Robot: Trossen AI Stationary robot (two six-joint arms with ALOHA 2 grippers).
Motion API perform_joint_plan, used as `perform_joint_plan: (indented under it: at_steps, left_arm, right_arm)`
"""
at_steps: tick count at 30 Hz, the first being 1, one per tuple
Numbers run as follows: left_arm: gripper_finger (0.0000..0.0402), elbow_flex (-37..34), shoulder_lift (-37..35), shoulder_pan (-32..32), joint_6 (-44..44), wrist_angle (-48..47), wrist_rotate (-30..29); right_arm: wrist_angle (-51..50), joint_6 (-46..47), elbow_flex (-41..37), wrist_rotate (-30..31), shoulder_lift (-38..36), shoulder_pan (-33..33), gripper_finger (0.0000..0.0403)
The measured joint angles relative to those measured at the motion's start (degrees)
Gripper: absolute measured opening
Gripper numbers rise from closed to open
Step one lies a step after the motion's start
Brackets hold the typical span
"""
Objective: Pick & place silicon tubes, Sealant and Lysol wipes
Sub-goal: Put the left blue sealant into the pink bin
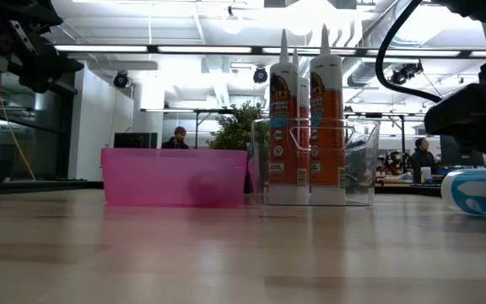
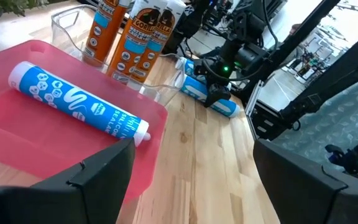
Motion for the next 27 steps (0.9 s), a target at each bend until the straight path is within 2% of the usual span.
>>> perform_joint_plan:
  at_steps: [12, 18, 21, 27]
  left_arm:
    - [0.0324, 0.00, -0.02, 0.02, -0.79, -0.39, -2.01]
    - [0.0324, 0.02, -0.02, 0.00, -0.74, -0.37, -1.98]
    - [0.0324, 0.02, -0.02, 0.02, -0.72, -0.39, -1.96]
    - [0.0324, 0.02, -0.02, 0.02, -0.68, -0.37, -1.86]
  right_arm:
    - [1.20, -3.80, -0.31, 1.95, -2.24, 0.47, 0.0209]
    - [1.96, -4.87, -0.42, 10.99, -7.60, 2.26, 0.0209]
    - [3.90, -6.90, -0.42, 13.61, -9.29, 2.48, 0.0209]
    - [17.22, -13.15, -0.37, 19.92, -10.21, 2.46, 0.0209]
